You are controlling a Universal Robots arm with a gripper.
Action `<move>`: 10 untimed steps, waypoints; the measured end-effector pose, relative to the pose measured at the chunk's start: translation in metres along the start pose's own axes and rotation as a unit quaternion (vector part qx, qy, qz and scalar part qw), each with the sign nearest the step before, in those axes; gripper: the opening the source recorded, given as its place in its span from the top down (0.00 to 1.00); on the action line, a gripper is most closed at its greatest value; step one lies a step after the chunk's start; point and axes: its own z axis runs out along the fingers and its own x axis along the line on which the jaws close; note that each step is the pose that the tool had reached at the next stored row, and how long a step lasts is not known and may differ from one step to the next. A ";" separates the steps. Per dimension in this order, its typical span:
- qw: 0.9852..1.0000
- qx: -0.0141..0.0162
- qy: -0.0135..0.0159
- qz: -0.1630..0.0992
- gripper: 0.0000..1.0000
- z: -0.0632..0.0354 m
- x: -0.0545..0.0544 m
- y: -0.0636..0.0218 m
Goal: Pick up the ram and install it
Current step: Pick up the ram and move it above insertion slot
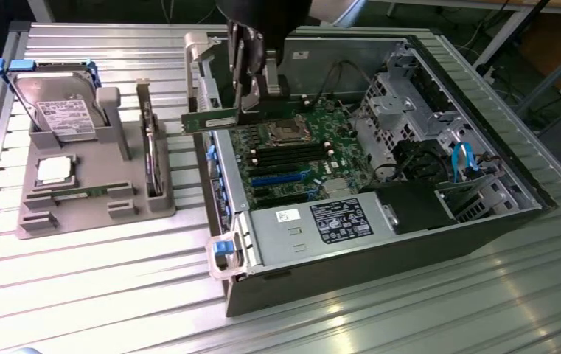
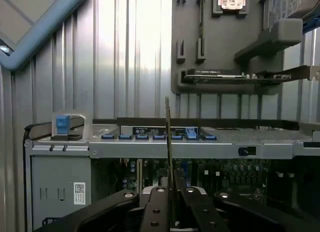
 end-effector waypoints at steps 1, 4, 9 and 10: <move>1.000 0.000 0.000 0.000 0.86 -0.0002 0.000 -0.0035; 1.000 0.000 -0.001 -0.002 0.86 -0.0014 0.003 -0.0277; 1.000 0.000 -0.001 -0.004 0.86 -0.0023 0.001 -0.0786; 1.000 0.000 -0.001 -0.004 0.86 -0.0023 0.001 -0.0786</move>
